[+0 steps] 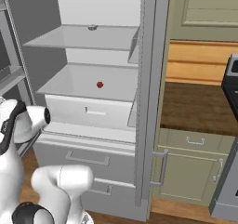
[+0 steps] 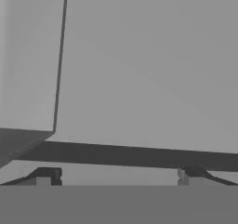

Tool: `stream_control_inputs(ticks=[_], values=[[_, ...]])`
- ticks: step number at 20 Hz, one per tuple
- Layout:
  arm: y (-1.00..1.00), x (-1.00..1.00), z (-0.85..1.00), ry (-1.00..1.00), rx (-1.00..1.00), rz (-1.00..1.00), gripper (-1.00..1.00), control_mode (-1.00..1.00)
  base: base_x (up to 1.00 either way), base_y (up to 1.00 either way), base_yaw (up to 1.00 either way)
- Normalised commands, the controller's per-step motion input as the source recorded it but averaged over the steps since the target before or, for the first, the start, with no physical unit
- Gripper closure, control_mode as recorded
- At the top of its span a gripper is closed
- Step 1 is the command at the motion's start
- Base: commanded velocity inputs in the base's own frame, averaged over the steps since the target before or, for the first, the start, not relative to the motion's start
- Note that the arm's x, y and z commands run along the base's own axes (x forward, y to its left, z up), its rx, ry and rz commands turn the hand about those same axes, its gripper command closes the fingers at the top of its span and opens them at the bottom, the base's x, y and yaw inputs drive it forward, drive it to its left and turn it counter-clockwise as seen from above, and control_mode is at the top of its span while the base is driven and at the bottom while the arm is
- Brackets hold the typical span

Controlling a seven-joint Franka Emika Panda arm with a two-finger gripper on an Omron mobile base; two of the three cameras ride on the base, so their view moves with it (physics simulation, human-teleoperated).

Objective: Take the strawberry from the fridge and place it on top of the pancake, located on the dining counter.

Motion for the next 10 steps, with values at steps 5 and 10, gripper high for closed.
stream_control_inputs(ticks=[5,10], values=[[-0.06,-0.26,0.05,-0.02,0.0,-0.15,-1.0,-1.0,0.0,0.0,0.0],[-0.87,-0.04,0.38,0.01,0.0,0.0,-1.0,-1.0,0.0,0.0,0.0]])
